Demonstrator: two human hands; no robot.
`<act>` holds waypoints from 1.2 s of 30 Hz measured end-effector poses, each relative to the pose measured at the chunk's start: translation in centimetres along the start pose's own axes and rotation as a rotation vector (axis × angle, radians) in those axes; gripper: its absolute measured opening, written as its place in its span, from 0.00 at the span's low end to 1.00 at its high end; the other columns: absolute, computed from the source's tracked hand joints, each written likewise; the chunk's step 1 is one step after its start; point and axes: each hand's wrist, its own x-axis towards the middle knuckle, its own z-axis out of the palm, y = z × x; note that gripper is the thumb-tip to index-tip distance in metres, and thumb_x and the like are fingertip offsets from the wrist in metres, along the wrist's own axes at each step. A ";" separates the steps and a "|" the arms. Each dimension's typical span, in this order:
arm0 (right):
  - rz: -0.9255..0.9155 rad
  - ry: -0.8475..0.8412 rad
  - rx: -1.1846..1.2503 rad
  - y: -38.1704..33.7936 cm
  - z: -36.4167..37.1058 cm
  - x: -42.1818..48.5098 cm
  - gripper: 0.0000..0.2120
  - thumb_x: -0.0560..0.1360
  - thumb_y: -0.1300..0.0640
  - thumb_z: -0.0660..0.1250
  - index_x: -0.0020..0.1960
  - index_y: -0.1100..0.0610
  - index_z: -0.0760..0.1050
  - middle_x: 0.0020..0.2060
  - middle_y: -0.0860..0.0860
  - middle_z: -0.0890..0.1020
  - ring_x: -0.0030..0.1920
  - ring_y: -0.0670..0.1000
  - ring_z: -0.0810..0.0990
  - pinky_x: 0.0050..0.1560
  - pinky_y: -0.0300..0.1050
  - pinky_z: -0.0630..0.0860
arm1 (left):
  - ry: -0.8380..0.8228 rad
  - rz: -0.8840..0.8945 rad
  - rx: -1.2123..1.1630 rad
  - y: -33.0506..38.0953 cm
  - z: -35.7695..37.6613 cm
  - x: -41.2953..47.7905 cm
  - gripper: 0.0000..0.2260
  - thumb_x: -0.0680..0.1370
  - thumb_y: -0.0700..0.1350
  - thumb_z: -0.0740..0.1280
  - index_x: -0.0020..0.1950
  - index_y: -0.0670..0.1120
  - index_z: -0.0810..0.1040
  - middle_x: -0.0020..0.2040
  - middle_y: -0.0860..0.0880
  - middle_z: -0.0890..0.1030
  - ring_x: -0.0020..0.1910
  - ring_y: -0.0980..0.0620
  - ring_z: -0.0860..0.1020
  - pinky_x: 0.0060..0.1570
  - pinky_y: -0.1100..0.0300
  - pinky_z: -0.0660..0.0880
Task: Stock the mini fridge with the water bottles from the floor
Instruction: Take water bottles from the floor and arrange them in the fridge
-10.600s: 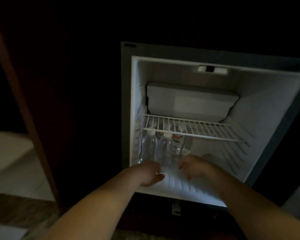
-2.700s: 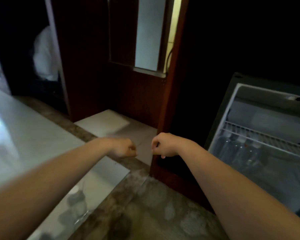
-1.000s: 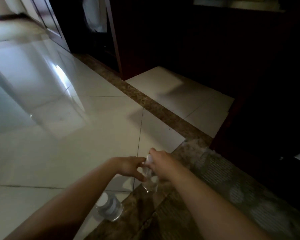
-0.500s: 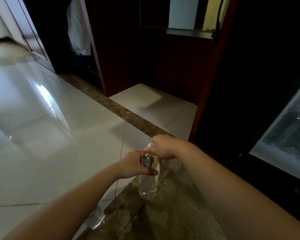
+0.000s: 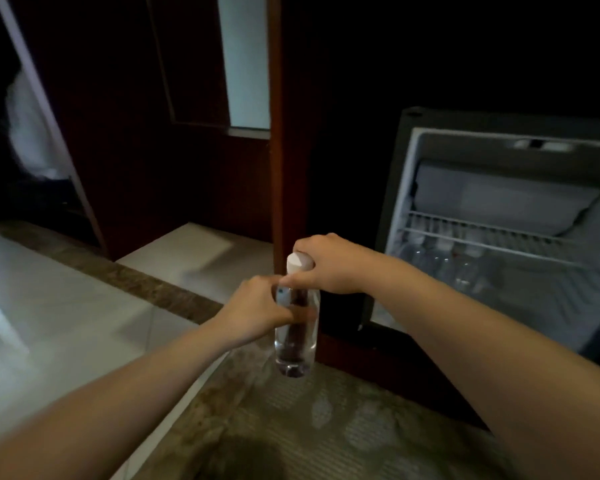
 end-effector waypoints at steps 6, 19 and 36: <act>0.042 0.229 0.044 5.0 -3.3 -2.5 0.13 0.73 0.46 0.68 0.45 0.54 0.68 0.38 0.49 0.74 0.40 0.50 0.74 0.38 0.43 0.69 | -0.007 0.117 -0.042 5.9 1.7 4.8 0.17 0.63 0.60 0.75 0.46 0.55 0.78 0.42 0.53 0.82 0.42 0.59 0.79 0.39 0.62 0.74; 0.240 0.608 0.149 18.5 -3.2 -4.9 0.16 0.78 0.49 0.61 0.58 0.61 0.69 0.52 0.58 0.78 0.53 0.57 0.77 0.44 0.43 0.65 | -0.312 0.113 0.012 13.8 10.6 16.2 0.39 0.58 0.66 0.73 0.65 0.51 0.73 0.60 0.51 0.78 0.60 0.52 0.76 0.64 0.54 0.73; 0.579 0.631 0.121 33.8 5.6 -7.1 0.17 0.79 0.51 0.60 0.63 0.60 0.67 0.56 0.53 0.76 0.55 0.52 0.77 0.42 0.34 0.65 | -0.294 0.251 0.189 12.5 25.3 22.7 0.29 0.77 0.48 0.65 0.75 0.47 0.58 0.75 0.47 0.61 0.74 0.49 0.60 0.70 0.61 0.59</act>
